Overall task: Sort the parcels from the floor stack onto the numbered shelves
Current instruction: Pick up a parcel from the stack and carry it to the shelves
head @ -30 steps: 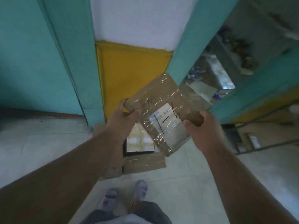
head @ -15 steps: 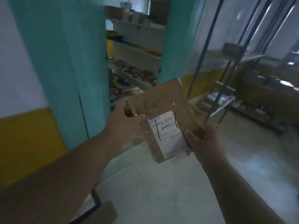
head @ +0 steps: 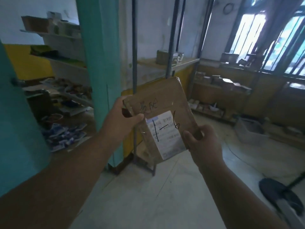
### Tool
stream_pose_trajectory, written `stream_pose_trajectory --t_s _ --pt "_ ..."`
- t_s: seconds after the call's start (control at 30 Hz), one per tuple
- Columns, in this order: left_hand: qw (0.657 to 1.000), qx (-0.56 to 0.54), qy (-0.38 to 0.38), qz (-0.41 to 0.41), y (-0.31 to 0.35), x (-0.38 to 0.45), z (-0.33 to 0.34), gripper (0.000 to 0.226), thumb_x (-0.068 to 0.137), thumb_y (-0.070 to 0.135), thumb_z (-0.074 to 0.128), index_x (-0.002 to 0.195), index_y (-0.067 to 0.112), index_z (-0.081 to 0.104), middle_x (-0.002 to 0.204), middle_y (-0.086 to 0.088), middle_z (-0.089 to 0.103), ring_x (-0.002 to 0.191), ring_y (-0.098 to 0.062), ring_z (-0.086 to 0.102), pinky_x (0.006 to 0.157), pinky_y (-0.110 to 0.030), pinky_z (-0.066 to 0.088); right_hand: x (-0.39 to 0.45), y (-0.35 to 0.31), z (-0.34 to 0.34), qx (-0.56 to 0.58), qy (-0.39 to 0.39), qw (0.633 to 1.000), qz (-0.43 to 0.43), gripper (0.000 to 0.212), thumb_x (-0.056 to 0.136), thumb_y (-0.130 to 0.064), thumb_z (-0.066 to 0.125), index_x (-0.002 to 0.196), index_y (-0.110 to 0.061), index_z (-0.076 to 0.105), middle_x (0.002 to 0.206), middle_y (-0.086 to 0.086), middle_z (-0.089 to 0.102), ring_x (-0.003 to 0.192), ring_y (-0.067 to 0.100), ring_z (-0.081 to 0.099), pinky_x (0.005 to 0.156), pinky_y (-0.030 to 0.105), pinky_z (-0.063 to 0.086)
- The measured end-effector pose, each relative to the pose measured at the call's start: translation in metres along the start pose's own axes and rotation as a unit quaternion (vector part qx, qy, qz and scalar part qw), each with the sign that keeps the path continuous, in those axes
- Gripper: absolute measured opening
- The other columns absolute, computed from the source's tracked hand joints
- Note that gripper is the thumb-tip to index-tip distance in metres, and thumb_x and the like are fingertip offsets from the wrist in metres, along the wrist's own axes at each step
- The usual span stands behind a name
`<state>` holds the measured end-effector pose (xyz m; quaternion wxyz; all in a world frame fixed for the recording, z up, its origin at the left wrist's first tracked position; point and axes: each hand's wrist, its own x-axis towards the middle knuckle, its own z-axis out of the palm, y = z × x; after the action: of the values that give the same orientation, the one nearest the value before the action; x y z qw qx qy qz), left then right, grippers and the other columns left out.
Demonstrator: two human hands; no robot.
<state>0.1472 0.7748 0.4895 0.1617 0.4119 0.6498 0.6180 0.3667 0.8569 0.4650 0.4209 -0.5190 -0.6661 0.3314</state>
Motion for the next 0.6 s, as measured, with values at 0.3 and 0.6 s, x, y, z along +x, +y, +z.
stream_pose_trajectory --t_s 0.3,0.6 --pt "0.985 -0.082 -0.153 0.003 0.008 0.172 0.196 0.05 0.086 0.022 0.079 0.12 0.048 0.052 0.098 0.017 0.07 0.097 -0.016 0.068 0.082 -0.045 0.06 0.185 0.03 -0.079 -0.056 0.115 0.992 0.003 0.021 0.088 -0.035 0.073 0.094 -0.027 0.054 0.101 0.0 0.06 0.079 0.002 0.058 0.051 0.012 0.036" --pt "0.981 -0.075 -0.172 0.043 0.009 0.3 0.384 0.054 0.075 0.022 0.086 0.117 0.041 0.059 0.097 0.005 0.073 0.096 -0.021 0.07 0.083 -0.045 0.058 0.376 0.116 -0.133 -0.044 0.139 0.989 -0.01 0.025 0.083 -0.033 0.078 0.089 -0.026 0.054 0.089 -0.002 0.066 0.075 0.013 0.066 0.053 0.026 0.046"
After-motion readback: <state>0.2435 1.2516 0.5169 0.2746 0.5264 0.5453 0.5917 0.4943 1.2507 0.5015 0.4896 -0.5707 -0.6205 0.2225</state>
